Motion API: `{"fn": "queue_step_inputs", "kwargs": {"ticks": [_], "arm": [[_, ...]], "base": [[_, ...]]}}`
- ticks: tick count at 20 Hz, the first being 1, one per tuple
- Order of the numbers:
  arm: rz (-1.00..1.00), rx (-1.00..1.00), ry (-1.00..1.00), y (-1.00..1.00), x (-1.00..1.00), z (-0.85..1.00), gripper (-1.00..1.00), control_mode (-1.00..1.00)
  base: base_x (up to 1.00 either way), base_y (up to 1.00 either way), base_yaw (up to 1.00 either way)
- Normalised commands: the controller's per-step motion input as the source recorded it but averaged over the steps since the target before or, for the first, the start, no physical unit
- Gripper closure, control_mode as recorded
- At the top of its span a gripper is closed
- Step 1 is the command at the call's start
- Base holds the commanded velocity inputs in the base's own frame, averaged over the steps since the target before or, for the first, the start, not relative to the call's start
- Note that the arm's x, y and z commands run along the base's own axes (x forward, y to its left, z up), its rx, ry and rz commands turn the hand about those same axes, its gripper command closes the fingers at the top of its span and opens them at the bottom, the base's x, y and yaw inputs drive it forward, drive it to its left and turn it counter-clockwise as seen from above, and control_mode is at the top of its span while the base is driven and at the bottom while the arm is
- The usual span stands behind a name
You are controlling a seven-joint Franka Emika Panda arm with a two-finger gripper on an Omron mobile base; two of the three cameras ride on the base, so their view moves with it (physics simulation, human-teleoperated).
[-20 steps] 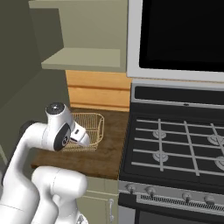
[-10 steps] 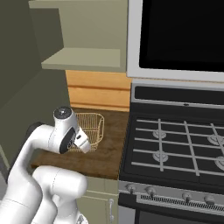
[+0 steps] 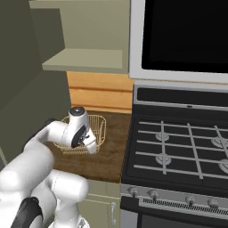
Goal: Open the cabinet, pick up the bread from the cabinet and place it in the basket. Then move the basket to the dining counter.
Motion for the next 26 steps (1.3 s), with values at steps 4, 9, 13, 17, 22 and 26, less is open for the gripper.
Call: {"fn": "queue_step_inputs", "kwargs": {"ticks": [4, 9, 13, 17, 22, 26], "arm": [[-0.07, 0.0, 0.08, 0.0, 0.0, -0.43, -1.0, -1.0], [-0.06, 0.02, 0.06, 0.0, 0.08, -0.52, -1.0, -1.0], [-0.06, 0.02, 0.04, 0.0, 0.0, -0.58, -1.0, -1.0], [-0.05, 0.03, 0.01, 0.0, 0.01, -0.43, -1.0, -1.0], [-0.04, 0.02, 0.0, 0.0, 0.0, -0.32, 1.0, -1.0], [-0.03, 0.01, 0.0, 0.0, -0.03, -0.12, 1.0, -1.0]], "base": [[0.0, 0.0, 0.0], [0.0, 0.0, 0.0], [0.0, 0.0, 0.0], [0.0, 0.0, 0.0], [0.0, 0.0, 0.0], [0.0, 0.0, 0.0]]}}
